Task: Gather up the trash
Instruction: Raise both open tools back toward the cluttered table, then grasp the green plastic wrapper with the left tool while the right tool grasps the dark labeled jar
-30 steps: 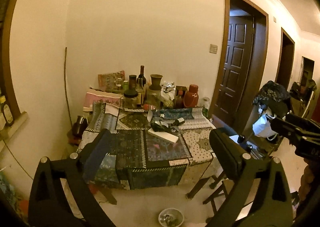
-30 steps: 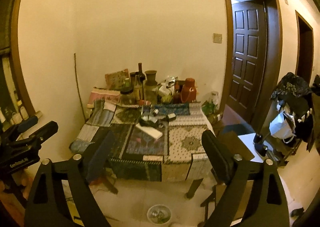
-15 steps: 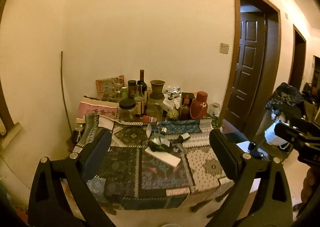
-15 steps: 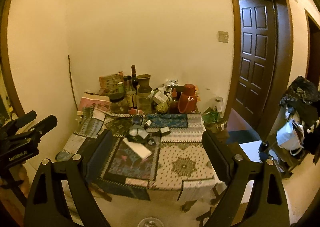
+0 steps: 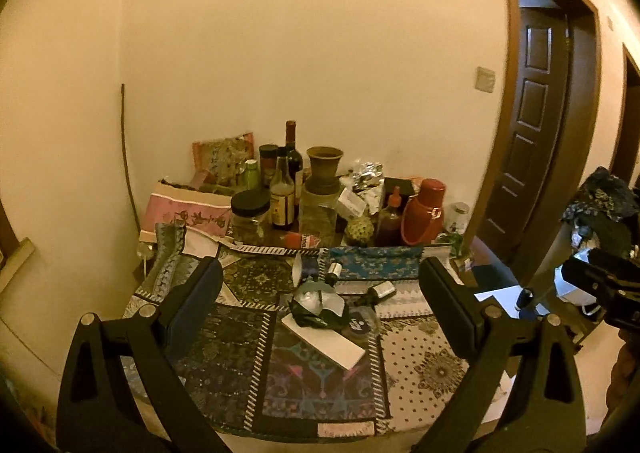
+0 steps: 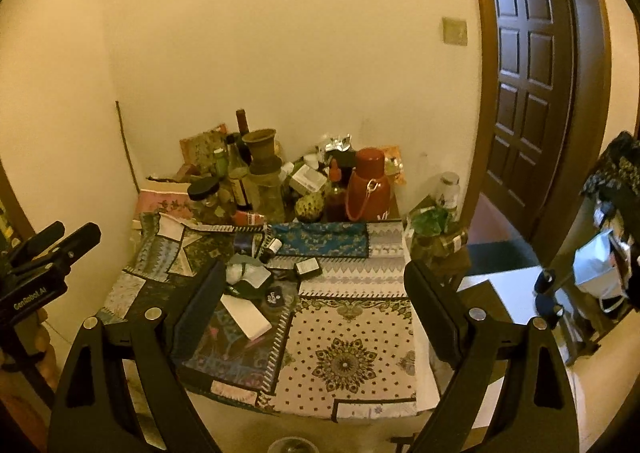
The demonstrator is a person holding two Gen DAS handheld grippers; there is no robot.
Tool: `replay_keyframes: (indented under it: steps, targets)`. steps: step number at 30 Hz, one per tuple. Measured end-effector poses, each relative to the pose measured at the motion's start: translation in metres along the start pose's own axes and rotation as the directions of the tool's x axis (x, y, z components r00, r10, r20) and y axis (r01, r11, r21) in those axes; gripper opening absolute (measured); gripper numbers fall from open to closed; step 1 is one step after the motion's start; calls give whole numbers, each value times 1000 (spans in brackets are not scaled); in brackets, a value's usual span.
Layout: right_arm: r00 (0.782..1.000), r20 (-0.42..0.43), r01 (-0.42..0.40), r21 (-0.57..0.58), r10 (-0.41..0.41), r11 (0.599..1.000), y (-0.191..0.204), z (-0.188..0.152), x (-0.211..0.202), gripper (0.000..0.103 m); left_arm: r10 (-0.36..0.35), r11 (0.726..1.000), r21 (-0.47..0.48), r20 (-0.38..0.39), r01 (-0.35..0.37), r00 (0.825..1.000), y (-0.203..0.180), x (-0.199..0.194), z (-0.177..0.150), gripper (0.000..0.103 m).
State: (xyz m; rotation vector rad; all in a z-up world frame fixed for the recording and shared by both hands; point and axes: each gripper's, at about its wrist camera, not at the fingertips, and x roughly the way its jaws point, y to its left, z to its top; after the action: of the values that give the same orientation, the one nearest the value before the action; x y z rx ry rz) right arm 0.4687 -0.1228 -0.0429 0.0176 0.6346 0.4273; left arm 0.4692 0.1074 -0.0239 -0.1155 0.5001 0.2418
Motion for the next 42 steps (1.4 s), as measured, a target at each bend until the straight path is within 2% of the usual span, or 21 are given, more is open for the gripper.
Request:
replay_keyframes:
  steps: [7, 15, 18, 24, 26, 30, 34, 36, 37, 39, 42]
  targets:
    - [996, -91, -15, 94, 24, 995, -3, 11, 58, 89, -1, 1000, -15, -74, 0, 997, 29, 70, 11, 99]
    - [976, -215, 42, 281, 21, 959, -5, 20, 148, 89, -25, 999, 38, -144, 31, 989, 66, 156, 29, 99]
    - [959, -281, 82, 357, 23, 930, -7, 16, 196, 89, -42, 997, 58, -185, 53, 982, 78, 189, 29, 99]
    - [921, -387, 168, 491, 41, 855, -16, -6, 279, 85, -74, 992, 75, -299, 101, 951, 96, 256, 11, 99]
    - [905, -424, 198, 521, 50, 830, -18, -13, 305, 78, -90, 990, 70, -341, 121, 936, 101, 276, 1, 99]
    - [870, -488, 257, 559, 63, 788, -22, -27, 350, 75, -130, 985, 46, -426, 165, 895, 106, 309, -20, 99]
    - [839, -540, 304, 573, 71, 761, -22, -41, 377, 61, -158, 980, 26, -493, 196, 856, 103, 336, -41, 99]
    - [832, -548, 313, 583, 78, 750, -21, -45, 383, 53, -178, 976, 13, -520, 216, 836, 99, 345, -49, 99]
    - [830, -552, 314, 580, 79, 752, -20, -47, 385, 49, -187, 974, 8, -532, 226, 826, 97, 349, -54, 99]
    - [829, -553, 306, 572, 82, 761, -16, -47, 386, 46, -205, 970, -2, -548, 244, 811, 93, 356, -60, 99]
    - [828, -555, 286, 546, 84, 787, -10, -45, 387, 41, -253, 956, -35, -600, 291, 759, 83, 370, -73, 99]
